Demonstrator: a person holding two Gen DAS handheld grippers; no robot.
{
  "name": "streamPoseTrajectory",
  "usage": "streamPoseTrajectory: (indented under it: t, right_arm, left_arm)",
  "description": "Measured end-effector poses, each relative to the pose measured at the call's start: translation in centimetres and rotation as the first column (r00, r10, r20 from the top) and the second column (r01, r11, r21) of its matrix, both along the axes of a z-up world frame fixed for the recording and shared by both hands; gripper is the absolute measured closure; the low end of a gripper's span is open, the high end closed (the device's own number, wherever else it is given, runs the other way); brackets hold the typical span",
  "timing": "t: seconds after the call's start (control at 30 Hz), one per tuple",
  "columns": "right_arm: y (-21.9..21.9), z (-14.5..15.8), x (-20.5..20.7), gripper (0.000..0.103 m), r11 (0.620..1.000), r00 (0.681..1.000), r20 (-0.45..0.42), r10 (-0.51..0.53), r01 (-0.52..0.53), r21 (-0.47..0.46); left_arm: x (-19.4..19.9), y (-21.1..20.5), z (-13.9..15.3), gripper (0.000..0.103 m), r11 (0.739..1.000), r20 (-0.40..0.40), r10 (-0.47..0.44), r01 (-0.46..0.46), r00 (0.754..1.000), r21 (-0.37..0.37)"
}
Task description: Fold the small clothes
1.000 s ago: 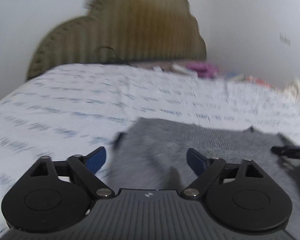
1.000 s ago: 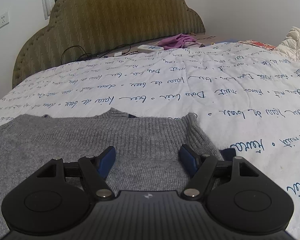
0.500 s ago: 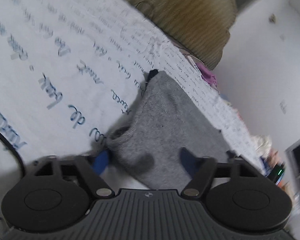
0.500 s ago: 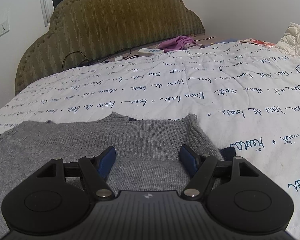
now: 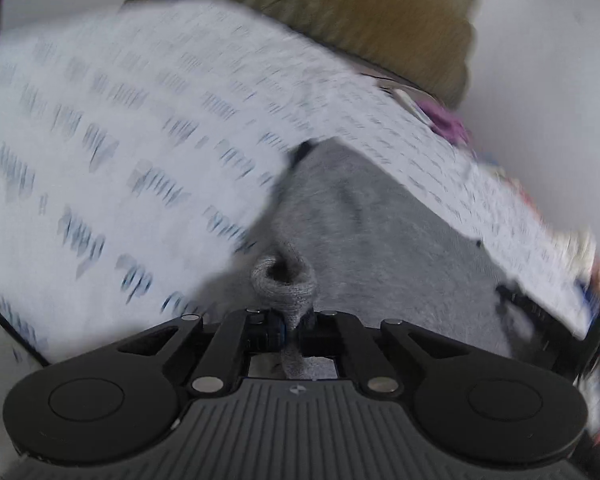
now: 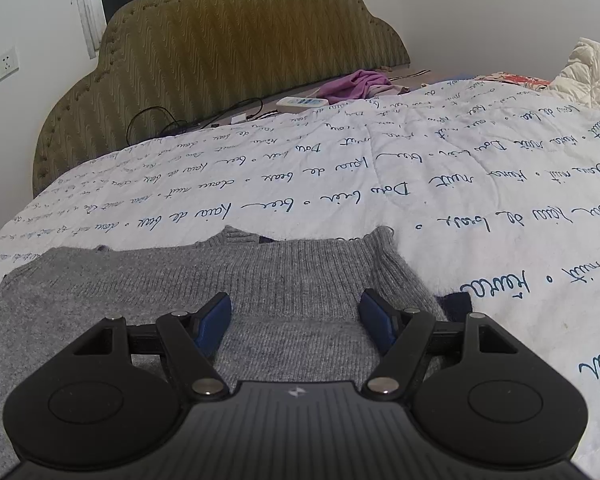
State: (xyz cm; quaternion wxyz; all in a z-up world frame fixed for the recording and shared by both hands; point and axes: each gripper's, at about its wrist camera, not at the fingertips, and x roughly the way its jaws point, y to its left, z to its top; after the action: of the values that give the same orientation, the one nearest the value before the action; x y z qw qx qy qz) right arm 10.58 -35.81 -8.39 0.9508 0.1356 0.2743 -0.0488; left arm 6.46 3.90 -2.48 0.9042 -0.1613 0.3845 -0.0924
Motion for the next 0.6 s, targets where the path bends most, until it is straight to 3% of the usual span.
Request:
streamPoseTrajectory:
  t: [0.07,0.17,0.3,0.37,0.43,0.5,0.57,0.6]
  right_arm:
    - [0.2,0.0,0.1,0.030,1.000,1.000,-0.009,0.004,-0.004,-0.007]
    - [0.1,0.2,0.6,0.025,0.999,0.999,-0.031,0.035,-0.035,0.002]
    - [0.4,3.0,1.7,0.024,0.999,0.993,-0.116,0.030,-0.026,0.032]
    - [1.8,5.3,2.3,0.023,0.990,0.988,-0.119,0.101,-0.088,0.111]
    - [4.3,7.0,3.7,0.020,0.952,0.958,-0.143,0.248,-0.213,0.221]
    - [7.0,7.4,5.6,0.020,0.872,0.905,-0.166,0.393,-0.309,0.379]
    - [10.0,6.6,7.8,0.019,0.785,0.835,-0.202,0.513,-0.361,0.503]
    - [11.2,6.0,8.7,0.019,0.777,0.815,-0.237,0.529,-0.353,0.521]
  left_arm:
    - [-1.0,-2.3,1.8,0.099,0.995,0.085,-0.079,0.073,0.993,0.072]
    - [-2.4,-6.3,3.3,0.099,0.969,0.169,-0.204,0.175,0.964,0.175]
    - [-3.9,-10.2,2.9,0.099,0.929,0.217,-0.318,0.257,0.923,0.265]
    - [-4.5,-11.4,2.1,0.099,0.913,0.217,-0.358,0.291,0.908,0.286]
    - [-4.6,-12.4,1.4,0.099,0.899,0.211,-0.388,0.318,0.897,0.302]
    - [-4.8,-12.9,0.7,0.099,0.889,0.207,-0.407,0.334,0.890,0.313]
    - [-4.9,-13.3,0.2,0.099,0.884,0.202,-0.416,0.342,0.887,0.318]
    - [-5.0,-13.4,0.0,0.099,0.883,0.200,-0.418,0.345,0.886,0.318]
